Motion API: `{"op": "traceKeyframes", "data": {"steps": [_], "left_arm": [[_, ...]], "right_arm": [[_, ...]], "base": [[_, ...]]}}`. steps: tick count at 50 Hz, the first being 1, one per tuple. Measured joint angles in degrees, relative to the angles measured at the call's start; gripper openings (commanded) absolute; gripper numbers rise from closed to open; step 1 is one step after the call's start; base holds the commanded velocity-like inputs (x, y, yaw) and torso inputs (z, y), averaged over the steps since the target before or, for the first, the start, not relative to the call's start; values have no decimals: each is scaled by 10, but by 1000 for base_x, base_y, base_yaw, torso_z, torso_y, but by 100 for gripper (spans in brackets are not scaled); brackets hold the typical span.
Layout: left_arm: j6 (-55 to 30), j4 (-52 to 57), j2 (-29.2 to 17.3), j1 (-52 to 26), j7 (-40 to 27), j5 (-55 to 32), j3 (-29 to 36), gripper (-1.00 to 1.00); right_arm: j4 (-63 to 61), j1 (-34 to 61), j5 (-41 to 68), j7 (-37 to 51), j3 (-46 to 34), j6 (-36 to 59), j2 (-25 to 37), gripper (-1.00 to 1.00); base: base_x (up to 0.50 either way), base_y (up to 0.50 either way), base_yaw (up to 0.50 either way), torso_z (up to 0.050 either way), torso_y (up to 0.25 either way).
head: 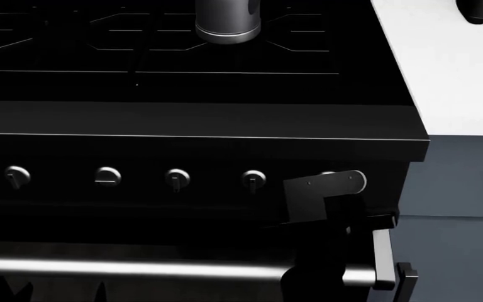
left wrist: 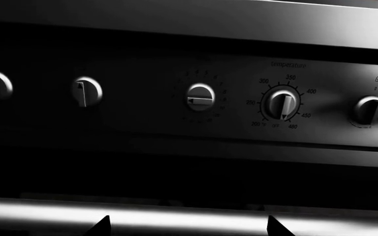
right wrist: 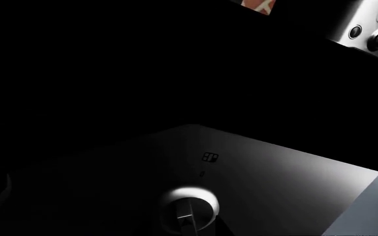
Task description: Turn off the front right burner of the stove.
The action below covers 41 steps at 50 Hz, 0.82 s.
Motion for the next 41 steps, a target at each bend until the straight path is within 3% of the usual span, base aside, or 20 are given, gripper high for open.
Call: {"op": "traceKeyframes", "data": {"steps": [7,23,41], "left_arm": [[0,1,-1,0,-1,-1,1,100],[2,-2,-4,-2,-2,-6,4,100],[3,-3,-6,-2,-5,-9,7,100]], "right_arm": [[-16,-5,6,-12,21,7,0,-100],[-147,-35,82,-75,96,118,10,-100],[-204,-39,168,-123,127,192,30,-100]], "base": [[23,-2,4,-1,0],[25,-3,4,-2,0],[24,-1,8,-3,0]]}}
